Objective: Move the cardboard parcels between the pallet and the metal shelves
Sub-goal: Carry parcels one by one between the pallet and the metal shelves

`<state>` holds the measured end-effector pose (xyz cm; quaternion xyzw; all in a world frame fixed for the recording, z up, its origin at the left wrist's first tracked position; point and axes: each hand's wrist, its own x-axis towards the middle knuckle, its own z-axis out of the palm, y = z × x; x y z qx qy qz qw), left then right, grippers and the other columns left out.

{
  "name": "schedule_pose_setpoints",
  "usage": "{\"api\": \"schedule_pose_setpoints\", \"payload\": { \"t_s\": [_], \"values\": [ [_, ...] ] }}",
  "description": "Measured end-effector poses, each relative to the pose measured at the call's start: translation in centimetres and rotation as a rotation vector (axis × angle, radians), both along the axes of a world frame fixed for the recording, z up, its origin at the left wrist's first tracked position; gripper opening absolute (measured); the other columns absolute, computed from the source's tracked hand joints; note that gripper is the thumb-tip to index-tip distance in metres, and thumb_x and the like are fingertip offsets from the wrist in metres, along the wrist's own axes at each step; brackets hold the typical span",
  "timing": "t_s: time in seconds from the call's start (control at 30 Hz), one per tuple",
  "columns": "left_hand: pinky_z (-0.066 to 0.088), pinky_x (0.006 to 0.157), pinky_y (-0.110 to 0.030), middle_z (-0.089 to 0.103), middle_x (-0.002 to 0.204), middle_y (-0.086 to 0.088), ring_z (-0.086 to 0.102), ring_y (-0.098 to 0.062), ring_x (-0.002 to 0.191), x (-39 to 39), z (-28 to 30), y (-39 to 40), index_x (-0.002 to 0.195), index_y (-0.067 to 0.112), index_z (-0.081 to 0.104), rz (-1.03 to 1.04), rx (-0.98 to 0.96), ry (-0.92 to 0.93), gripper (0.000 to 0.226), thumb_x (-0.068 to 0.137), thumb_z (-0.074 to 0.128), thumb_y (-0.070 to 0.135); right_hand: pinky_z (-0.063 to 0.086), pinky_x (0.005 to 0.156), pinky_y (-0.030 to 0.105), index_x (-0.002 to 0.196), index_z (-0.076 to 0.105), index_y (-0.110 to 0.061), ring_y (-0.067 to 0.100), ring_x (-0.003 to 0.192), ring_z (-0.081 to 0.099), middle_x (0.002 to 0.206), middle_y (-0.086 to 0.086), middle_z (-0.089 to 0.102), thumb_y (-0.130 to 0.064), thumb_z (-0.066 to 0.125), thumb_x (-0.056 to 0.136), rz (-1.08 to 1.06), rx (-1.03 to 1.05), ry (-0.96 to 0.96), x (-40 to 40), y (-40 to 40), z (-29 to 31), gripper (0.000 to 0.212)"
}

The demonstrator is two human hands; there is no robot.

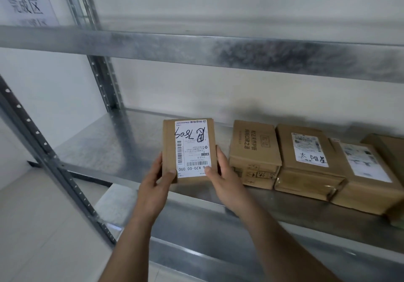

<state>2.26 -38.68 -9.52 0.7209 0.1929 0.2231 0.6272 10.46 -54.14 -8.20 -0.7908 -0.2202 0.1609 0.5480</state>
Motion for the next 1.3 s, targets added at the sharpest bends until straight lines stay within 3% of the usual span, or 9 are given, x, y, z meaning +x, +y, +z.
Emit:
{"api": "schedule_pose_setpoints", "payload": {
  "t_s": [0.17,0.43,0.57,0.7,0.8,0.9,0.97,1.1,1.3],
  "values": [
    [0.049,0.078,-0.011,0.062,0.121,0.016,0.064,-0.002,0.099,-1.7,1.7,-5.3,0.136,0.036,0.046,-0.048,0.013,-0.080,0.051,0.092,0.056,0.013,0.025,0.098,0.018,0.149,0.005,-0.043,-0.011,0.113,0.034,0.128,-0.033,0.036,-0.031,0.043,0.100,-0.044,0.047,-0.023,-2.3,-5.5,1.5,0.063],
    [0.044,0.099,-0.033,0.055,0.132,0.013,0.056,-0.012,0.115,-3.8,3.8,-17.5,0.143,0.039,0.032,-0.229,0.122,-0.079,0.060,0.091,0.057,0.023,0.029,0.103,0.029,0.149,0.005,-0.045,-0.001,0.121,0.037,0.138,-0.025,0.042,-0.035,0.043,0.099,-0.233,0.064,-0.064,-6.3,-18.6,3.2,0.063],
    [0.046,0.088,-0.018,0.055,0.130,0.014,0.054,0.001,0.110,-4.8,3.9,-23.8,0.144,0.038,0.030,-0.313,0.117,-0.105,0.062,0.091,0.058,0.025,0.029,0.097,0.020,0.149,0.010,-0.043,-0.008,0.110,0.042,0.116,-0.038,0.041,-0.032,0.045,0.099,-0.328,0.091,-0.111,-8.9,-25.4,3.6,0.062],
    [0.043,0.071,0.000,0.057,0.124,0.024,0.053,0.011,0.106,-5.6,3.9,-30.1,0.143,0.040,0.031,-0.425,0.110,-0.141,0.062,0.090,0.059,0.023,0.031,0.096,0.014,0.149,0.013,-0.041,-0.009,0.115,0.042,0.128,-0.030,0.044,-0.030,0.046,0.099,-0.418,0.122,-0.151,-11.9,-32.2,3.8,0.061],
    [0.045,0.075,-0.004,0.060,0.119,0.028,0.056,0.009,0.106,-6.2,3.7,-35.1,0.141,0.045,0.033,-0.526,0.094,-0.162,0.063,0.090,0.059,0.019,0.032,0.081,-0.004,0.149,0.016,-0.041,-0.020,0.104,0.046,0.131,-0.026,0.049,-0.031,0.045,0.098,-0.495,0.106,-0.196,-14.1,-37.4,3.5,0.059],
    [0.046,0.090,-0.018,0.058,0.127,0.020,0.055,0.000,0.113,-6.6,3.3,-40.1,0.143,0.042,0.032,-0.602,0.068,-0.155,0.065,0.089,0.061,0.021,0.031,0.079,-0.005,0.150,0.013,-0.039,-0.016,0.104,0.047,0.130,-0.026,0.050,-0.032,0.045,0.099,-0.587,0.093,-0.193,-16.4,-42.3,3.4,0.061],
    [0.044,0.096,-0.027,0.057,0.128,0.018,0.055,-0.002,0.114,-7.1,3.2,-43.3,0.143,0.042,0.031,-0.649,0.078,-0.145,0.065,0.089,0.061,0.023,0.033,0.093,0.003,0.150,0.014,-0.037,-0.008,0.113,0.049,0.134,-0.022,0.050,-0.028,0.045,0.099,-0.646,0.106,-0.213,-17.7,-45.2,3.3,0.061],
    [0.041,0.090,-0.020,0.057,0.123,0.024,0.056,-0.002,0.111,-7.4,3.4,-48.9,0.141,0.049,0.028,-0.759,0.093,-0.136,0.066,0.089,0.060,0.025,0.039,0.108,0.038,0.149,0.020,-0.036,0.004,0.123,0.050,0.135,-0.015,0.053,-0.025,0.044,0.100,-0.743,0.140,-0.235,-20.2,-50.3,3.4,0.056],
    [0.038,0.077,-0.010,0.051,0.106,0.045,0.050,0.020,0.100,-6.6,4.2,-58.0,0.135,0.058,0.028,-0.925,0.134,-0.141,0.064,0.088,0.061,0.030,0.045,0.103,0.037,0.142,0.030,-0.038,0.001,0.120,0.052,0.132,-0.016,0.055,-0.018,0.043,0.100,-0.875,0.207,-0.327,-22.8,-58.1,4.0,0.049]
  ]
}}
